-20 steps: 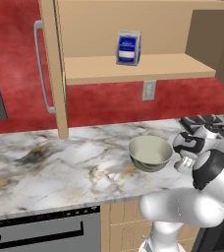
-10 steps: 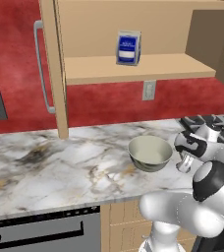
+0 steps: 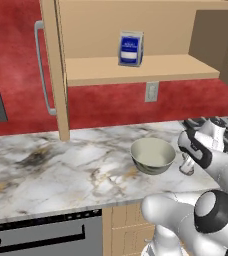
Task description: Pick the egg and butter from the fridge and place them by the bowl for mixing.
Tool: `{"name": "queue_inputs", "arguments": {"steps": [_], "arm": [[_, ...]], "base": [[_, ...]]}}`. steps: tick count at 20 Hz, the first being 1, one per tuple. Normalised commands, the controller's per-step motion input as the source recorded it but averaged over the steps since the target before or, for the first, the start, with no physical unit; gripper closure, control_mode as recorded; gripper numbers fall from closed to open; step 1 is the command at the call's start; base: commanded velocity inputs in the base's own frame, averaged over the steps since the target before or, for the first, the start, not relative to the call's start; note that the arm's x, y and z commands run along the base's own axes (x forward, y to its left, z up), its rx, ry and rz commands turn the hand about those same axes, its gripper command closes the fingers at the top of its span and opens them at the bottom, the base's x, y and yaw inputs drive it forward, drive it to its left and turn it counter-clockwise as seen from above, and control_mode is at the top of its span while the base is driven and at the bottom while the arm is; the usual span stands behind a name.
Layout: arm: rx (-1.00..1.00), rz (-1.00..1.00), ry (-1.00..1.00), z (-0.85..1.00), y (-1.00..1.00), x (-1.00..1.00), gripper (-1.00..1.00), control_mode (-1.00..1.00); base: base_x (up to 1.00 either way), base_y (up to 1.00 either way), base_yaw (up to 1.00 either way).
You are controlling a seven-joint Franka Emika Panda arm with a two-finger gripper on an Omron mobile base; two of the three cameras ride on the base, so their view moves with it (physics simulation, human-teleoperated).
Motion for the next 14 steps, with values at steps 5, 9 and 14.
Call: {"name": "queue_inputs", "arguments": {"steps": [5,9,14], "arm": [[0.00,-0.08,0.00,0.31,0.14,-0.39,-1.00,-1.00],[0.00,-0.09,0.00,0.36,0.09,-0.39,-1.00,-1.00],[0.00,-0.16,0.00,0.39,0.14,-0.33,-1.00,-1.00]], "base": [[0.00,0.00,0.00],[0.00,0.00,0.00],[0.00,0.00,0.00]]}}
